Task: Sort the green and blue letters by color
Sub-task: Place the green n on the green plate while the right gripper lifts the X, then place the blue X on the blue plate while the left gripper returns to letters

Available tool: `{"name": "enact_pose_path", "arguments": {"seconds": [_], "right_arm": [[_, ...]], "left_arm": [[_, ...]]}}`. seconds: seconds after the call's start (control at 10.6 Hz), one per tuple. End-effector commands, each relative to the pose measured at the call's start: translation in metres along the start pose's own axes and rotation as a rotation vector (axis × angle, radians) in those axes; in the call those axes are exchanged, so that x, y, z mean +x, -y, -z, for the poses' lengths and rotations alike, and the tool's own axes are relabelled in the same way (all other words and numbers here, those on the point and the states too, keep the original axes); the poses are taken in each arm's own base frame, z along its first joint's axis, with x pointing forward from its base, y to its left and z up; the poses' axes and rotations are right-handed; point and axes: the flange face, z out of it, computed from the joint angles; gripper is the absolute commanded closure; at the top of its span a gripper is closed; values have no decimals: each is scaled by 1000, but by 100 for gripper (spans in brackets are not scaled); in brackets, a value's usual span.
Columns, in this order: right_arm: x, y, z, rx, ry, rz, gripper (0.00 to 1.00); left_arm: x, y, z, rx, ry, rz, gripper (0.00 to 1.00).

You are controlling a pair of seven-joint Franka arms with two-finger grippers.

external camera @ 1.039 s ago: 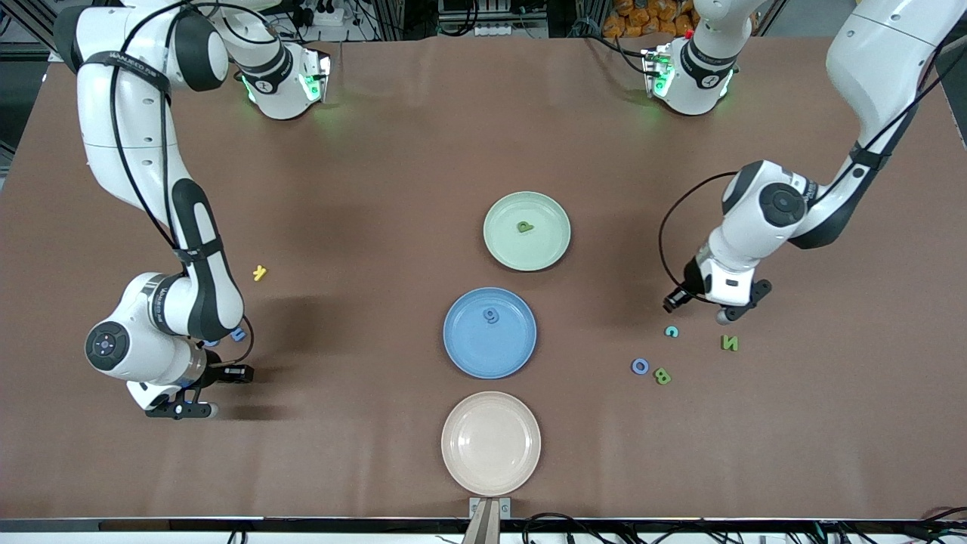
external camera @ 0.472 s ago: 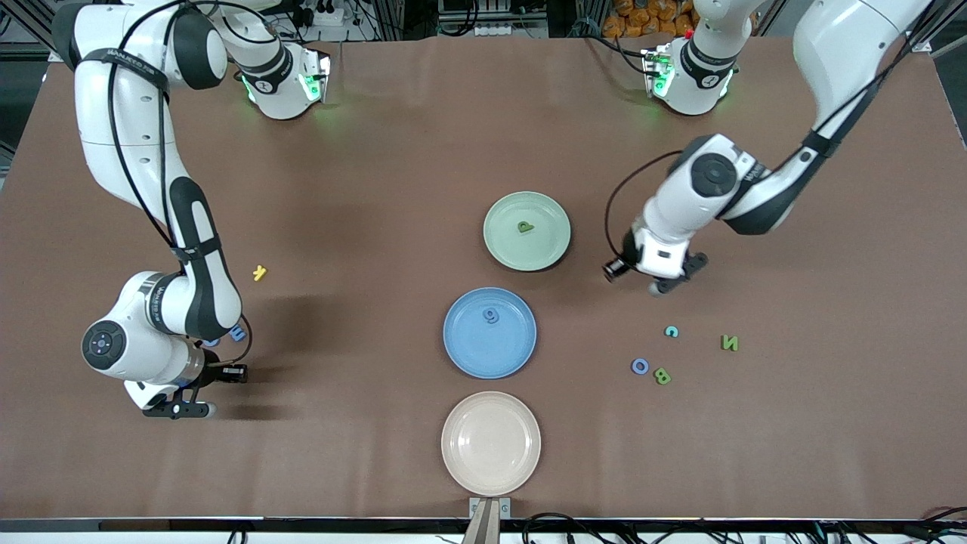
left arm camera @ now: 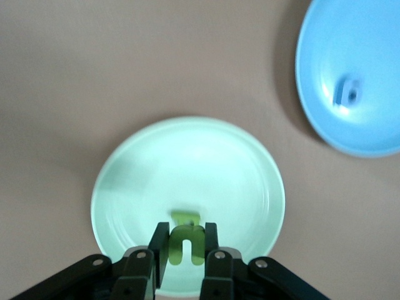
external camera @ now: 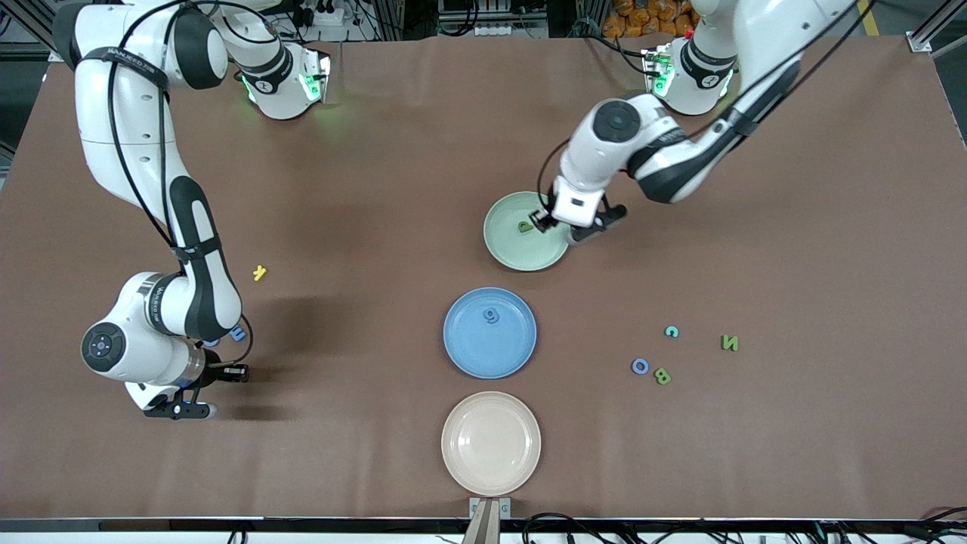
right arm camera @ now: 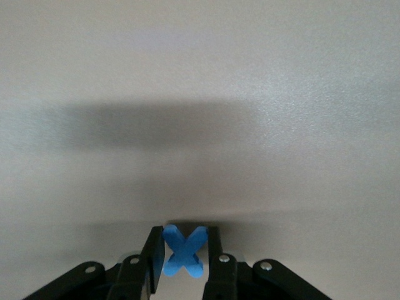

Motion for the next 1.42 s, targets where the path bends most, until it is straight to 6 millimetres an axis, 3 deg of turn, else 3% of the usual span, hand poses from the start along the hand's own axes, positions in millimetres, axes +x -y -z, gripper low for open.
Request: {"name": "enact_pose_path", "arguments": {"seconds": [0.0,0.09,0.28,0.38,0.47,0.66,0.94,1.13,1.32], "right_arm": [[9,40,31,24,10,-89,78],[9,53,34,26,9,-126,78],[6,93,35,30,8,-166,78],[2,118,33,33,13,-186,78],[-1,145,36,42,10,-197,78],[-11,205,40,73,11,-222,78],[-35,298,52,135,10,-226,78],[-55,351,58,158,12,-224,78],[-79,397,59,191,38,-202,78]], "left_arm": [[-36,-5,-16,37,1,12,68],[-32,-3,-22,48,-9,11,1],[-22,-1,-23,51,-18,28,0],[-8,2,-22,52,-33,44,0],[12,-1,-16,37,-49,72,0],[81,-4,-5,8,-103,139,0],[137,10,0,9,-135,97,0],[171,19,-2,16,-147,60,0],[211,40,-8,44,-161,5,0]]}}
